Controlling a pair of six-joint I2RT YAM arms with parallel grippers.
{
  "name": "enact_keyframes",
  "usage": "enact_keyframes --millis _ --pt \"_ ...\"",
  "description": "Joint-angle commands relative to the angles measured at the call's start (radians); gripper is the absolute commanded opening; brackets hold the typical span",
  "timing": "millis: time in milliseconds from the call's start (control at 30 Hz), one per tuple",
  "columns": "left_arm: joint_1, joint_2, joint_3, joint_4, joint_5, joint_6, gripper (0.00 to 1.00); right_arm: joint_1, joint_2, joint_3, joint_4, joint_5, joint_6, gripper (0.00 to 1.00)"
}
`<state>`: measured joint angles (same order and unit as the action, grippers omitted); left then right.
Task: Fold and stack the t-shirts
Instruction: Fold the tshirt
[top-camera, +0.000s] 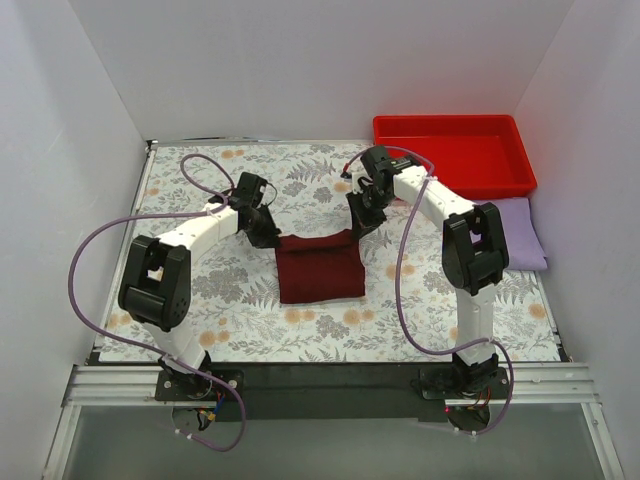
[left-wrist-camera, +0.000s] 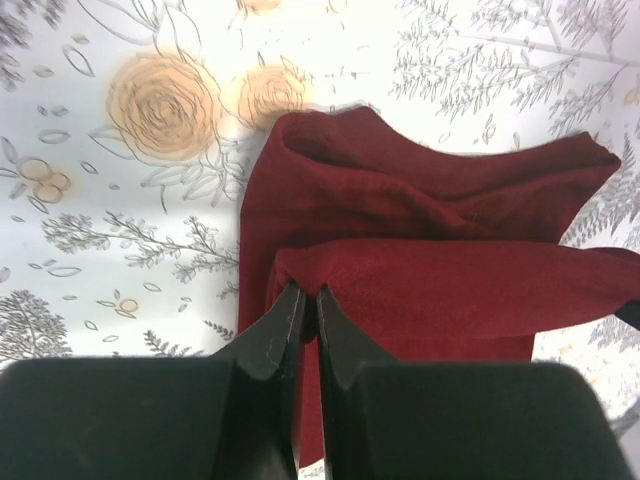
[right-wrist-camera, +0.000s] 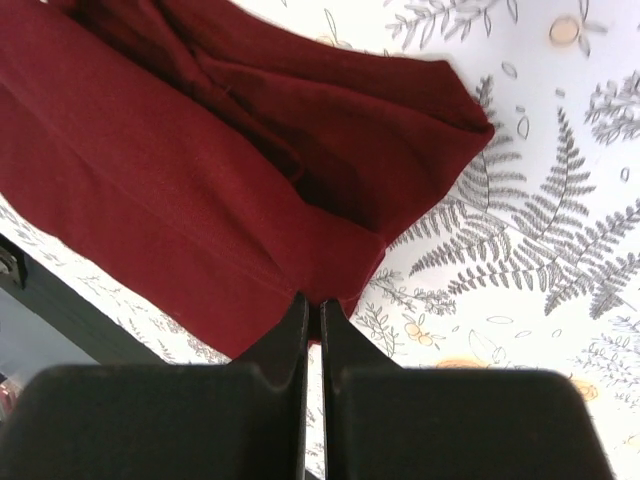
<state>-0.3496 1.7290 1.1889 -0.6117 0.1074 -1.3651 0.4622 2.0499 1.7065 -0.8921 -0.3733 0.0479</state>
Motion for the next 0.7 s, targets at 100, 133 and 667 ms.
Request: enact_keyframes --millis 100,133,667 --pt "0.021 -0.071 -0.037 0.098 -0.147 0.008 0.00 -0.016 0.022 0.064 0.028 -0.019 -0.016 0.01" --pt "0.021 -0.066 -0.044 0.124 -0.152 0.008 0.00 -0.016 0.026 0.058 0.041 -0.015 -0.007 0.01" --pt "0.020 -0.144 -0.104 0.394 -0.209 0.026 0.34 -0.031 -0.190 -0.198 0.433 0.136 0.148 0.27"
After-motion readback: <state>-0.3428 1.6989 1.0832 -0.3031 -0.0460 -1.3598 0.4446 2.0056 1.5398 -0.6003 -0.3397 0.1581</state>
